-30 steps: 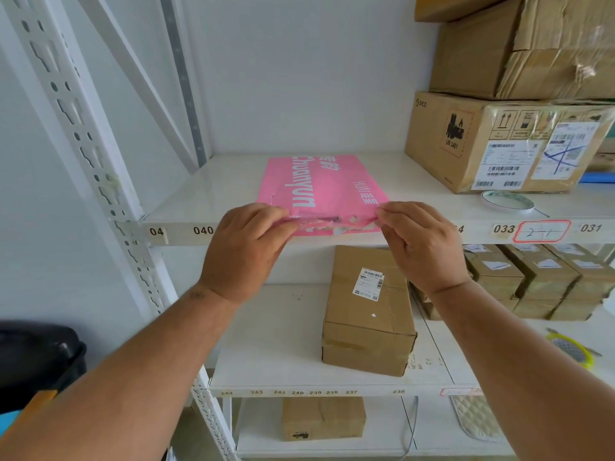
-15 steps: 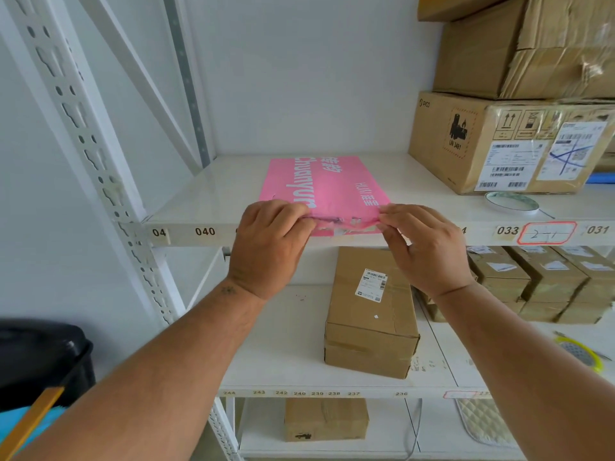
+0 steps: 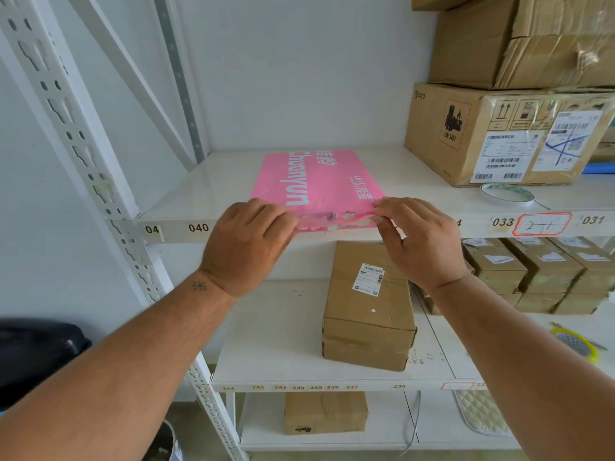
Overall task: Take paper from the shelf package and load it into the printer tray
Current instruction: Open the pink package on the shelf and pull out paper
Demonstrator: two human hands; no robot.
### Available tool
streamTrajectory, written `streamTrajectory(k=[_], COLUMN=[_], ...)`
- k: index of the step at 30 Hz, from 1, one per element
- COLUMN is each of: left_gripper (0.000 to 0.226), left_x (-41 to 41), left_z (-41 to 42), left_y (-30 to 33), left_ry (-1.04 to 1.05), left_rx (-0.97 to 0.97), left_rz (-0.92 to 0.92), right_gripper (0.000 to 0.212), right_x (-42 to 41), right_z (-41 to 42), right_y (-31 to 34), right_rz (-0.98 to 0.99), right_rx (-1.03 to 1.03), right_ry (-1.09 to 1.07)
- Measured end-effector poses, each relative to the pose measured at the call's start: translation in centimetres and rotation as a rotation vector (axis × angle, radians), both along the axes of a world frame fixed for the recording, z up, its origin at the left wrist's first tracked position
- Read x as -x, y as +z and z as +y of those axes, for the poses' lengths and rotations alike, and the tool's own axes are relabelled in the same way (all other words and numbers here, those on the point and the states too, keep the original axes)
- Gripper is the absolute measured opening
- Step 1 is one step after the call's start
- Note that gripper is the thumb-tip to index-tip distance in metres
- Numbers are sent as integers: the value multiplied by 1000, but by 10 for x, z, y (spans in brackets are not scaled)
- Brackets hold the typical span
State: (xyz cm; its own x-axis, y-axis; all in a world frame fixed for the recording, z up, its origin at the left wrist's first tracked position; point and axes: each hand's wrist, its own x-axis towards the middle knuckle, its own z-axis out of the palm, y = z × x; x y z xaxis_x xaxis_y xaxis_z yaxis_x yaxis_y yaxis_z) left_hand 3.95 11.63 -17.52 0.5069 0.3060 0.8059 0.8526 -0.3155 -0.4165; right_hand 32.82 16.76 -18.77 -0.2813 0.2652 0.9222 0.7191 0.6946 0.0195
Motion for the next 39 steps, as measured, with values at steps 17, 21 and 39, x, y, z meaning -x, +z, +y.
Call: streamTrajectory(k=[17,21,39], left_gripper=[11,38,42], left_x=[8,15,-12], left_z=[-7,-11,-14], left_y=[10,11,-2], left_ry=[-21,13,-27], left_rx=[74,181,546], left_rz=[-108,-107,-1050], right_gripper=[4,16,27], right_x=[4,3,33], right_z=[-1,-5,-32], right_y=[19,25,25], right_rz=[60,33,445], right_rx=[146,242,814], right_ry=[58,74,-152])
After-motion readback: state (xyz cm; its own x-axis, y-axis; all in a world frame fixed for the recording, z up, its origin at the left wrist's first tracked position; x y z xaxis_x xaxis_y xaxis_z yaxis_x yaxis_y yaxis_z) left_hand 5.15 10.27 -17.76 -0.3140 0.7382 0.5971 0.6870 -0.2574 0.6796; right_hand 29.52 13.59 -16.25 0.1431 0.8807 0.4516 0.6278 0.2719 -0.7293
